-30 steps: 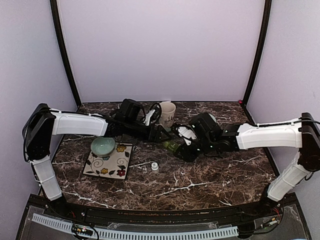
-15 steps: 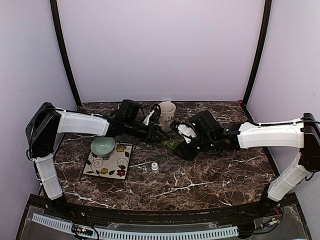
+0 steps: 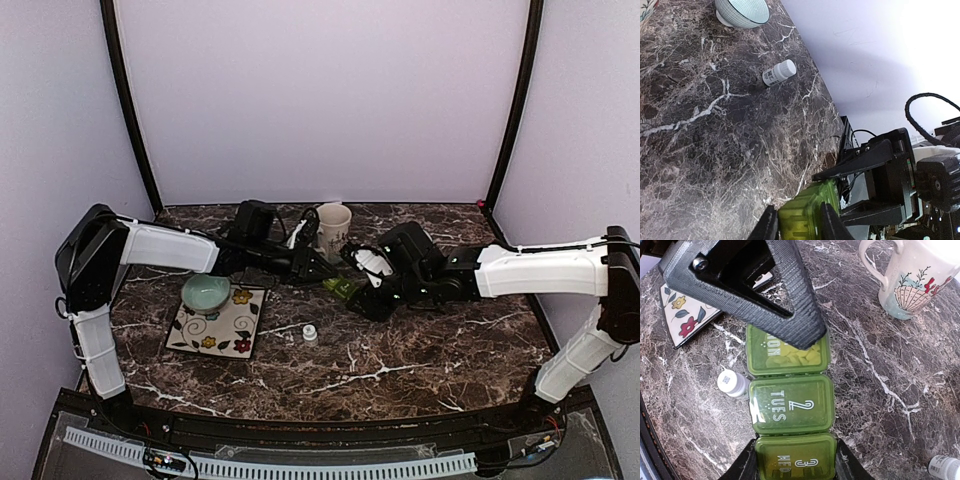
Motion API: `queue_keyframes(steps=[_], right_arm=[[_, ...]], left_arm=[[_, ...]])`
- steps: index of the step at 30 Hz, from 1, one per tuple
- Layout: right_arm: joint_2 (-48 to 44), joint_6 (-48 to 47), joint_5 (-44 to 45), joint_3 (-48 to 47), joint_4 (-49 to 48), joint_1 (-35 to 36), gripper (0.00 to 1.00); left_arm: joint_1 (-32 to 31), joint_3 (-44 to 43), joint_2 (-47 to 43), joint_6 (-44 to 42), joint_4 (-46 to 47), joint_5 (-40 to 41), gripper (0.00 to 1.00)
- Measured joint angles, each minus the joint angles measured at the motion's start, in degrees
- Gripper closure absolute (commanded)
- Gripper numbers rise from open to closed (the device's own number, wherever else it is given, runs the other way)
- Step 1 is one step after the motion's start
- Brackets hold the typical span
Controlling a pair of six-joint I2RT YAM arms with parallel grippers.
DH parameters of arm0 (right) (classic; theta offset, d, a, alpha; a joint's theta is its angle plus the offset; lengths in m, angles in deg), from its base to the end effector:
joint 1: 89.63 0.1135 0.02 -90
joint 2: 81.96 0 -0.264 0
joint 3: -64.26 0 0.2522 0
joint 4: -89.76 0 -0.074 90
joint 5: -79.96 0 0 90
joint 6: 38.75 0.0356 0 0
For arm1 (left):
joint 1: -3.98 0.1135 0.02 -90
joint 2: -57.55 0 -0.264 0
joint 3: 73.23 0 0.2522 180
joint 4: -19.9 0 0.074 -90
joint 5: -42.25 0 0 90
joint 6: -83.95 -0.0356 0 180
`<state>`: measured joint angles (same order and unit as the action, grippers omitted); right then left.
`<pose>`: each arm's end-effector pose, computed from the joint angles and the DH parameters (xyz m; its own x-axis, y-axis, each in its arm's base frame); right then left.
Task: Sort the pills into containers
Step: Pass from the right arm to the left
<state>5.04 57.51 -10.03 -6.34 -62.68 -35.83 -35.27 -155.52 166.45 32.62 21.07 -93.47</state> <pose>0.1931 0.2639 0.2299 -0.4955 -0.4924 -0.7155 -0.7574 0.6483 0.0784 0.3093 -0.2856 0.2078 -0.8486 0.1300 -0.5129 0.5279 0.2726 -0.8044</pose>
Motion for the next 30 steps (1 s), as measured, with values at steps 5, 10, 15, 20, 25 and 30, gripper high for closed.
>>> queue_keyframes(steps=[5,10,15,20,25,30], right_arm=[[0.0,0.0,0.04,0.0,-0.02,0.04,0.68],[0.0,-0.04,1.36,0.0,-0.02,0.39,0.53],[0.0,-0.42,3.04,0.0,-0.44,1.07,0.42],[0.0,-1.11,4.35,-0.02,-1.29,1.86,0.35],[0.0,-1.7,5.57,-0.7,-1.4,2.45,0.33],[0.02,-2.73,6.29,-1.81,-1.31,2.62,0.33]], left_arm=[[0.13,0.44,0.07,1.22,1.18,-0.52,0.96],[0.15,0.44,0.17,2.27,1.73,-0.7,0.99],[0.04,0.44,0.17,2.78,2.1,-2.05,1.0],[-0.31,0.44,0.17,2.97,2.08,-3.04,1.0],[-0.31,0.31,0.17,2.91,1.01,-2.73,1.0],[-0.31,-0.28,0.17,2.45,-1.2,-1.73,1.0]])
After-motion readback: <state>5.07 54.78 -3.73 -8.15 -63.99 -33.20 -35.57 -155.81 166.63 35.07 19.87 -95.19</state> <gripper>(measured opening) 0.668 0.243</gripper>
